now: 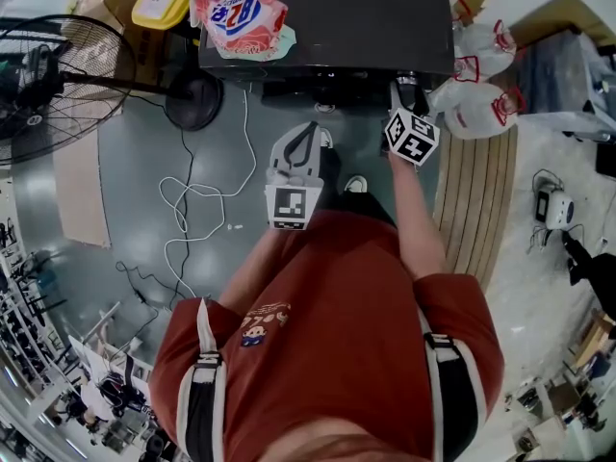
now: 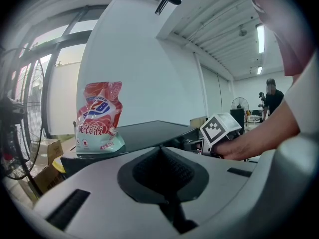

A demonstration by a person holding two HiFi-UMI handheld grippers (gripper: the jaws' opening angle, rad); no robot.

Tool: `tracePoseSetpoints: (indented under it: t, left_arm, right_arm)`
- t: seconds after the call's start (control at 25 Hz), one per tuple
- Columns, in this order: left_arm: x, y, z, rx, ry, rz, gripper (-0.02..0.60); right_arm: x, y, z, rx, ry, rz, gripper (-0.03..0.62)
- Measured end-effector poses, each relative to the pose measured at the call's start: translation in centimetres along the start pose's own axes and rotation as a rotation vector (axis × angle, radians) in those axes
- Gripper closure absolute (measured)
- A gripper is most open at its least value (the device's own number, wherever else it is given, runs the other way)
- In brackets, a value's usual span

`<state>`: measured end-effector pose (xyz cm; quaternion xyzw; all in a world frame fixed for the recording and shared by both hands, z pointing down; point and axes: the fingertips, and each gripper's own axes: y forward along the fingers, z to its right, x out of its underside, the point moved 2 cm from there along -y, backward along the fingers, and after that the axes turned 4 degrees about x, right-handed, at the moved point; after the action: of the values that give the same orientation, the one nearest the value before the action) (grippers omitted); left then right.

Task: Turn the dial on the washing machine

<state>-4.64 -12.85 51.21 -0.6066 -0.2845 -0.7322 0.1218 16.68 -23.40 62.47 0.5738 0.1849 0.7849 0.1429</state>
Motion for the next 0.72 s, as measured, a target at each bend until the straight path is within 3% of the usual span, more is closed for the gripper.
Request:
tracePoseSetpoints:
  t: [0.32, 0.72]
  left_arm:
    - [-0.06, -0.06, -0.13, -0.005, 0.001, 0.003, 0.571]
    - [0.00, 0.06, -0.15, -0.006, 0.002, 0.002, 0.571]
  right_arm:
    - [-0.24, -0.12, -0.60, 0.090, -0.202, -0.001, 0.321]
    - [-0.22, -0.02, -0.58, 0.082, -0.198, -0.004, 0.319]
